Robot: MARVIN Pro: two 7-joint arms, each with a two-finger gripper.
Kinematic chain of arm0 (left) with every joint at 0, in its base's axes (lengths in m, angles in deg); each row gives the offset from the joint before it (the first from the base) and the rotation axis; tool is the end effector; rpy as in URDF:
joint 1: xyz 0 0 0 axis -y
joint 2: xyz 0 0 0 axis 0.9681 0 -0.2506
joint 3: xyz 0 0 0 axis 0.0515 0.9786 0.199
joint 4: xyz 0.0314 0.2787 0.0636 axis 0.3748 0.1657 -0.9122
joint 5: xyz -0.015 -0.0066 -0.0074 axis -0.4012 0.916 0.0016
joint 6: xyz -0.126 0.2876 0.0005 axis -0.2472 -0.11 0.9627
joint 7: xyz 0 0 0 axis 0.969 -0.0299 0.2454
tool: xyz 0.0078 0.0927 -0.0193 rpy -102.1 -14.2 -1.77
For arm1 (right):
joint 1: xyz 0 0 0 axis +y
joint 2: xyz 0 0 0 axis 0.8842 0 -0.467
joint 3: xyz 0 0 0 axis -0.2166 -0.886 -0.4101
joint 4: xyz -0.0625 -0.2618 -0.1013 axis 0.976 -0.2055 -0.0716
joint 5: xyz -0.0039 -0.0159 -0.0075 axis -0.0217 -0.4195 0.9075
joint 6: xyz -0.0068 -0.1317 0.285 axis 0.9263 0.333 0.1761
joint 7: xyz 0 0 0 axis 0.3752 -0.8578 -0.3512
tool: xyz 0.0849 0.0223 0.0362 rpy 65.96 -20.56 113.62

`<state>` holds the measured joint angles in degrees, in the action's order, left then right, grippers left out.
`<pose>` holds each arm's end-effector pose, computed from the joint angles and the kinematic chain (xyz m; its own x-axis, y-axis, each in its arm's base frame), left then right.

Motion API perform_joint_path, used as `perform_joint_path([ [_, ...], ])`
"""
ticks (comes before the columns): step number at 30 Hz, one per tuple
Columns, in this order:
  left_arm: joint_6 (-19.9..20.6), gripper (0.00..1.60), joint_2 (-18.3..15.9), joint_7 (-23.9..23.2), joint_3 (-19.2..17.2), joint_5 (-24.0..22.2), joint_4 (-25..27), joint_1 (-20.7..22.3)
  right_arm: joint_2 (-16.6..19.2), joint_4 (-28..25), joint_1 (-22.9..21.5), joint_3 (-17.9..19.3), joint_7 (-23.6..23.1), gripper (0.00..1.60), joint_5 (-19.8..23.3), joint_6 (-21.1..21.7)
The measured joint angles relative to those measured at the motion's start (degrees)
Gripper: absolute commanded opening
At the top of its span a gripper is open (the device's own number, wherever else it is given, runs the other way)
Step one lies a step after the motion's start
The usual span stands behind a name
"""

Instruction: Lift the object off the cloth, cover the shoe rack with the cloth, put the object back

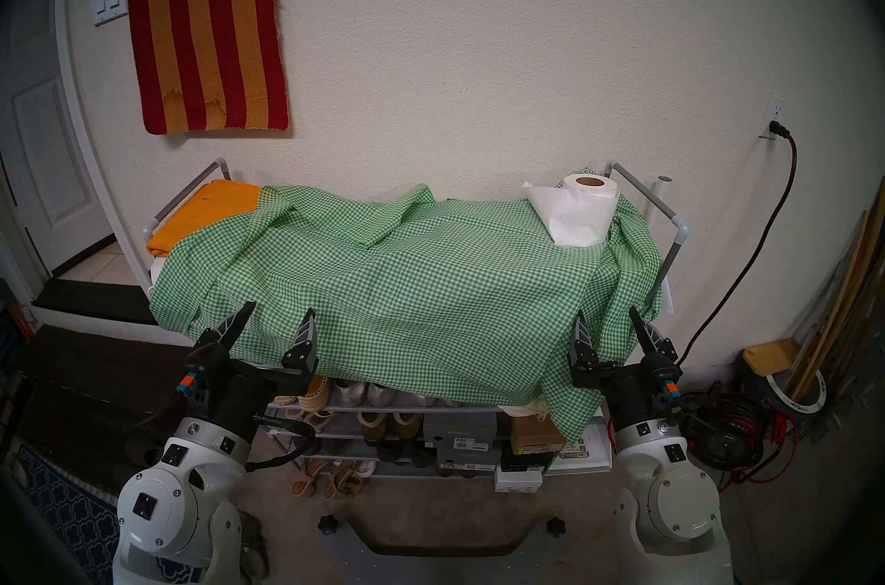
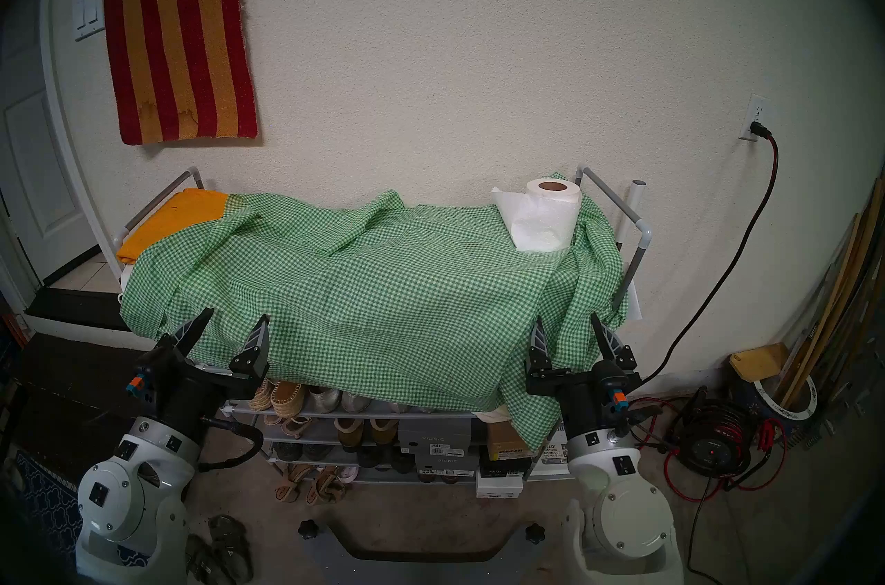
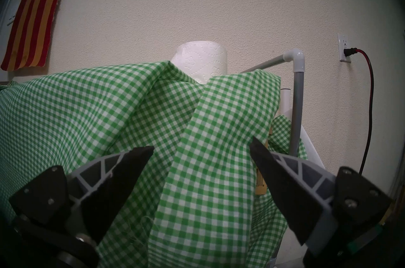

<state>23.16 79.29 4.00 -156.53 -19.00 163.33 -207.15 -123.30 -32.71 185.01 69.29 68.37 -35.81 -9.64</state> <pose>0.2259 0.0467 -0.2165 -0.0907 0.0351 0.9953 -0.0880 -0.9958 0.0271 0.2643 -0.0139 -0.2544 -0.1860 0.0167 0.9824 0.0093 -0.9998 0.0187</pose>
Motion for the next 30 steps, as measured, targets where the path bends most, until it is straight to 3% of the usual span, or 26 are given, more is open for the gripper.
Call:
perform_joint_path([
  [16, 0.00, 1.60, 0.02, -0.07, -0.01, -0.01, -0.01, 0.01, 4.29, -10.02, 8.87, -9.50, 3.96, 1.60, 1.65, -1.05],
  [23, 0.00, 1.60, 0.03, -0.10, -0.01, -0.02, -0.01, 0.01, 6.53, -13.37, 13.24, -11.03, 7.17, 1.60, 2.76, -2.78],
  [30, 0.00, 1.60, 0.04, -0.14, -0.02, -0.02, -0.01, 0.01, 7.58, -16.44, 17.50, -11.00, 11.58, 1.60, 3.31, -8.79],
])
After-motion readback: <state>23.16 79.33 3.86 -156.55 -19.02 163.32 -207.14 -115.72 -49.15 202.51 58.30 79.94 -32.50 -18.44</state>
